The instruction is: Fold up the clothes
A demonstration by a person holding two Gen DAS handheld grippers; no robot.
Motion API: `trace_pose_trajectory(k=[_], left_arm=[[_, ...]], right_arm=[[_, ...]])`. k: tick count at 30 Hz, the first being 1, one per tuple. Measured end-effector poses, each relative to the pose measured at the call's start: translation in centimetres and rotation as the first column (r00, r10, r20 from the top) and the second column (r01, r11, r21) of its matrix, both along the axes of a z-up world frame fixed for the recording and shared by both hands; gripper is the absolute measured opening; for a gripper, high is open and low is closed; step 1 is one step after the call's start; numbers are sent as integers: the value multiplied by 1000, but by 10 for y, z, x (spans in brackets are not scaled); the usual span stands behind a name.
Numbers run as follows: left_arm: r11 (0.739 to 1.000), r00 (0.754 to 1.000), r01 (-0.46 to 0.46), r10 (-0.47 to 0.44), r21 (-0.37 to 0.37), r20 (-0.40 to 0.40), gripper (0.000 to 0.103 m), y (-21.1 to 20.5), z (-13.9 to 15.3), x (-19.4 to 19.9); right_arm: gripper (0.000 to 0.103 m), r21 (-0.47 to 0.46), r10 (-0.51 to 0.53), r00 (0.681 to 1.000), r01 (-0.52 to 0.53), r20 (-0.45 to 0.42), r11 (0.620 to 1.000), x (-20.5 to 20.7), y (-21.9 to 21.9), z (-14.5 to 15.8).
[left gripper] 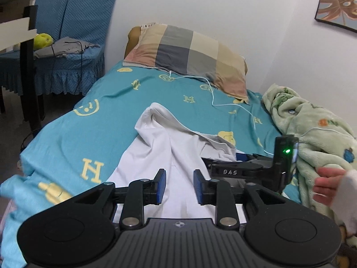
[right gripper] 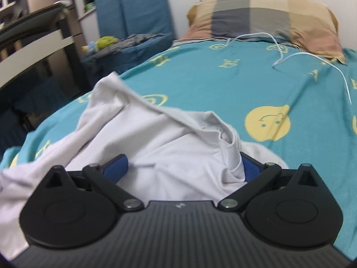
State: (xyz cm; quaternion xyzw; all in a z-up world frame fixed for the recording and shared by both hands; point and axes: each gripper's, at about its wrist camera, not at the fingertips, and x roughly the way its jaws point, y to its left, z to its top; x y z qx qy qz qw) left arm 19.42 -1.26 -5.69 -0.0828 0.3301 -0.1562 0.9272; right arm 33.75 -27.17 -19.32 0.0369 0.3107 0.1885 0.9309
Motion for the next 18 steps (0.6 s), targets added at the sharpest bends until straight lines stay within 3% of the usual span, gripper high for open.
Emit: trace_pose_trajectory(k=[2,6,11,14,18], left_arm=[[1000,1000,-1,1,-1,-4,44,3,4,-10],[999,999,-19,18,-47,-35,46,11,4,-15],[995,997,-32,24,-99,-79,46,13,-10,3],[996,997,-28,22,-80,-78,46,9,-19,21],[998,995,-32,26,-58,-101,46,4,-33,41]], right_arm=[[103,-38,5,1000,-5,4,999,-3,6,0],[103,-127,7,1000,-5,13,992,-6,19,-1],[103,-115,7,1000,-6,7,993,-6,17,-2],[103,-133,10,1000,-9,7,991,-5,20,-2],[103,-90,53,998,-54,-15,994,5,12,1]])
